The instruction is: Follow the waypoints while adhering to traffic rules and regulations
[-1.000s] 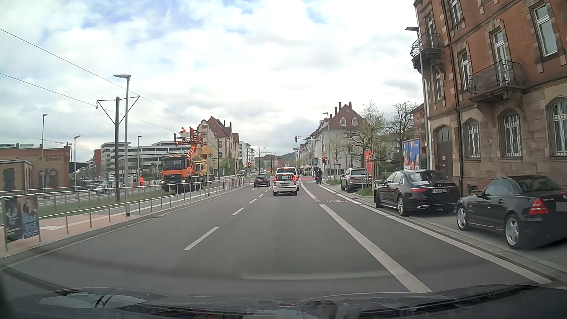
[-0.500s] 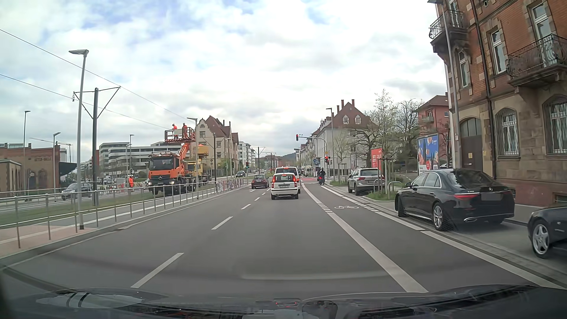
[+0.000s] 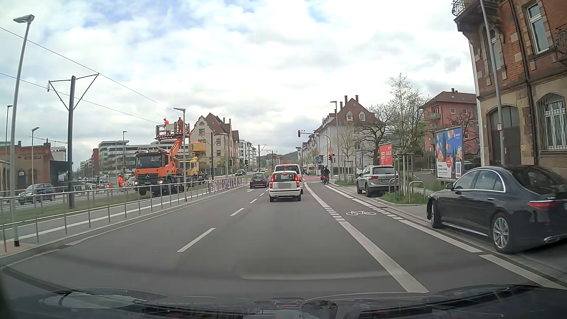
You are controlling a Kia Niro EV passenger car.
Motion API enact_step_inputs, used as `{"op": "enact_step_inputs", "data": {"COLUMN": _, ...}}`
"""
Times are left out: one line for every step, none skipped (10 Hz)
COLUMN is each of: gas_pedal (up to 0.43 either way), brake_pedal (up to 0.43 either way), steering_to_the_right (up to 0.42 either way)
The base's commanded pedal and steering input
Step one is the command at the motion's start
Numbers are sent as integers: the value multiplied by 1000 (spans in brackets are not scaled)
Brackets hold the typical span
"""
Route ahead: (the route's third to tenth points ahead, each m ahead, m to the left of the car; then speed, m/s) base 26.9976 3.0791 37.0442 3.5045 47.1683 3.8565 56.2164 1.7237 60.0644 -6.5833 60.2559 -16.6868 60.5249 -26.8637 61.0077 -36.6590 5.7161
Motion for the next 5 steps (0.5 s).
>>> {"op": "enact_step_inputs", "data": {"gas_pedal": 0, "brake_pedal": 152, "steering_to_the_right": -8}}
{"op": "enact_step_inputs", "data": {"gas_pedal": 0, "brake_pedal": 152, "steering_to_the_right": -8}}
{"op": "enact_step_inputs", "data": {"gas_pedal": 0, "brake_pedal": 152, "steering_to_the_right": -10}}
{"op": "enact_step_inputs", "data": {"gas_pedal": 0, "brake_pedal": 152, "steering_to_the_right": -12}}
{"op": "enact_step_inputs", "data": {"gas_pedal": 0, "brake_pedal": 165, "steering_to_the_right": -13}}
